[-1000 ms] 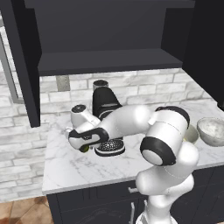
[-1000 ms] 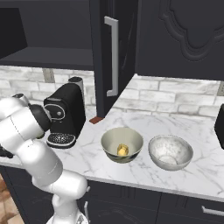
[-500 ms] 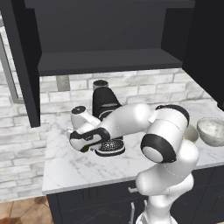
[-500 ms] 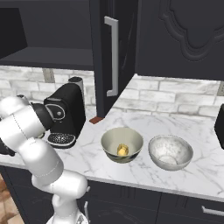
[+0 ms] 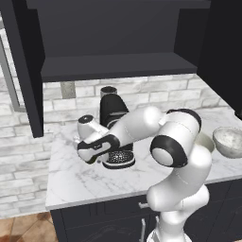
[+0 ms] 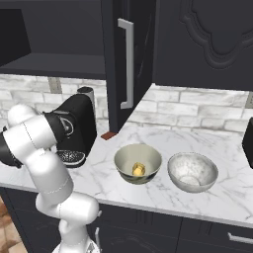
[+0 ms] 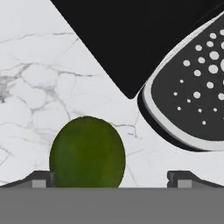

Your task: Pick both bowls and place them on the counter. Then place the lime in one bowl and place the potato in the other bowl.

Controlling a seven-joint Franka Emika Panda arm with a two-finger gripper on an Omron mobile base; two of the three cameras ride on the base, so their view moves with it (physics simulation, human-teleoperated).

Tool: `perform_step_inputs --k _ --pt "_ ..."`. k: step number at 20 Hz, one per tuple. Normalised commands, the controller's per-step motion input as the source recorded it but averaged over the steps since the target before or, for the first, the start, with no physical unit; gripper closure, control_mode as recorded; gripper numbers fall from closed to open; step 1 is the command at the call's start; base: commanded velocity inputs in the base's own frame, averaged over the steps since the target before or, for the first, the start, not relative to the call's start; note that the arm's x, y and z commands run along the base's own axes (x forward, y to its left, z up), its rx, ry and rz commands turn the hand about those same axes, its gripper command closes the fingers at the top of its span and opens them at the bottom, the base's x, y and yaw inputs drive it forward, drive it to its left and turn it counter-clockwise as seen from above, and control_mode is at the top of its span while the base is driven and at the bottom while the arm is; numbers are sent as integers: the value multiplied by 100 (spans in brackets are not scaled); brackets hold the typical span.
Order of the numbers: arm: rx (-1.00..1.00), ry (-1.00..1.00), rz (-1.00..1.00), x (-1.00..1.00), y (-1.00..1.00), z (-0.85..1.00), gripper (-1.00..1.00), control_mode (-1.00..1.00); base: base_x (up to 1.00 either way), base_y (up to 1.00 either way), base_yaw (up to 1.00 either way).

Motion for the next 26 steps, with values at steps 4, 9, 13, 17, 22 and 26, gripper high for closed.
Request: perform_step_inputs --k 4,9,13,17,22,26 --pt "0 1 0 29 0 0 -100 -100 0 0 0" --pt "0 1 0 13 0 -9 -100 -100 0 0 0" --pt "0 0 -1 0 0 -21 -100 -100 0 0 0" --pt "0 0 -1 0 0 -26 -100 -100 0 0 0" --pt "1 0 0 0 0 -25 -100 -100 0 0 0" --pt "0 0 0 0 0 -31 100 -100 0 0 0"
